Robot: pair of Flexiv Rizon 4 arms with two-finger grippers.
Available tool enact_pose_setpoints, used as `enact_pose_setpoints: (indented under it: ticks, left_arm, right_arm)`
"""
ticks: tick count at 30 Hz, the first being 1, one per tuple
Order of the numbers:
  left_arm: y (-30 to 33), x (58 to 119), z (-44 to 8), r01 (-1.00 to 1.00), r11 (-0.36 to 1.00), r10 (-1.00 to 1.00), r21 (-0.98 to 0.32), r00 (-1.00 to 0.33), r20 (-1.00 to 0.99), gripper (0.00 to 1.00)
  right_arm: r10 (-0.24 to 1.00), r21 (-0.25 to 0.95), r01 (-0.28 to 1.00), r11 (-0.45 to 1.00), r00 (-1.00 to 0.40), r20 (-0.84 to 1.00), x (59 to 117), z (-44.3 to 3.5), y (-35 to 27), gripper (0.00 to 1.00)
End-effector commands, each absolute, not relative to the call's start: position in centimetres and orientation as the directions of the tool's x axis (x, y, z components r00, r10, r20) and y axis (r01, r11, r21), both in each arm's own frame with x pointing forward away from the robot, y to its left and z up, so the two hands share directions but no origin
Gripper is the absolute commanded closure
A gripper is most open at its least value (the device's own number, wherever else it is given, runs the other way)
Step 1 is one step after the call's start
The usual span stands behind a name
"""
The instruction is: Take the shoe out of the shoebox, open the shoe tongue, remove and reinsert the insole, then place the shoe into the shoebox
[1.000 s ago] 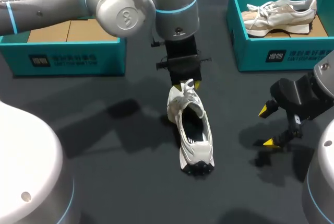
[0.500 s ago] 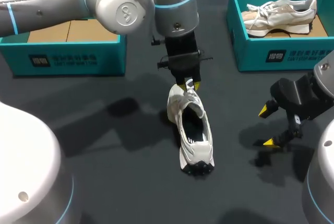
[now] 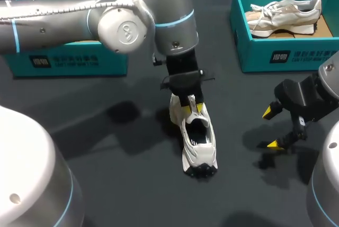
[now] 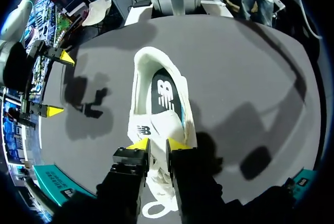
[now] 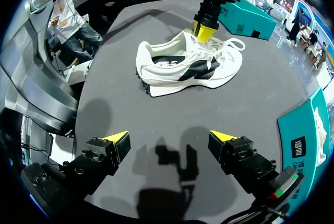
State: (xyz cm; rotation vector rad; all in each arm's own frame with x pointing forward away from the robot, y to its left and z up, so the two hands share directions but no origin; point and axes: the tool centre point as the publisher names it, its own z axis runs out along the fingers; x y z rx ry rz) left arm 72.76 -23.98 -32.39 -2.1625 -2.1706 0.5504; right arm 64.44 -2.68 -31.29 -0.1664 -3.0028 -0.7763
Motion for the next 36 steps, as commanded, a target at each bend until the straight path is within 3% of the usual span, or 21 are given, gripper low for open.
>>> enact_pose_setpoints:
  ticks: [1, 8, 20, 29, 31, 33, 34, 35, 36]
  left_arm:
    - [-23.4, 71.8, -32.5, 0.968, -0.035, 0.969, -0.249, -0.028, -0.244, 0.81]
    - [-24.2, 71.4, -30.2, 0.979, -0.056, 0.965, -0.196, 0.002, -0.263, 0.8]
    - [-24.6, 68.9, -35.6, 0.949, -0.035, 0.975, -0.313, -0.036, -0.218, 0.81]
    - [-22.3, 66.4, -29.0, 0.977, -0.005, 0.961, -0.211, -0.054, -0.273, 0.73]
    - [-22.1, 66.0, -27.8, 0.979, 0.031, 0.961, -0.201, -0.084, -0.264, 0.66]
    - [-22.1, 65.5, -26.9, 0.97, 0.082, 0.965, -0.227, -0.134, -0.225, 0.47]
    - [-22.2, 65.4, -26.5, 0.956, 0.13, 0.967, -0.262, -0.181, -0.18, 0.21]
    - [-22.2, 65.4, -26.5, 0.952, 0.145, 0.967, -0.271, -0.194, -0.163, 0.21]
    - [-22.3, 65.3, -26.1, 0.927, 0.231, 0.961, -0.294, -0.264, -0.079, 0.0]
  right_arm:
    - [0.096, 0.479, 0.113, 0.87, -0.994, 0.059, 64.3, -31.3, -2.7, 0.0]
    - [0.096, 0.479, 0.113, 0.87, -0.994, 0.059, 64.3, -31.3, -2.7, 0.0]
    - [0.096, 0.479, 0.113, 0.87, -0.994, 0.059, 64.3, -31.3, -2.7, 0.0]
    - [0.096, 0.479, 0.113, 0.87, -0.994, 0.059, 64.3, -31.3, -2.7, 0.0]
    - [0.096, 0.479, 0.113, 0.87, -0.994, 0.059, 64.3, -31.3, -2.7, 0.0]
    - [0.096, 0.479, 0.113, 0.87, -0.994, 0.059, 64.3, -31.3, -2.7, 0.0]
    - [0.096, 0.479, 0.113, 0.87, -0.994, 0.059, 64.3, -31.3, -2.7, 0.0]
    - [0.096, 0.479, 0.113, 0.87, -0.994, 0.059, 64.3, -31.3, -2.7, 0.0]
    - [0.096, 0.479, 0.113, 0.87, -0.994, 0.059, 64.3, -31.3, -2.7, 0.0]
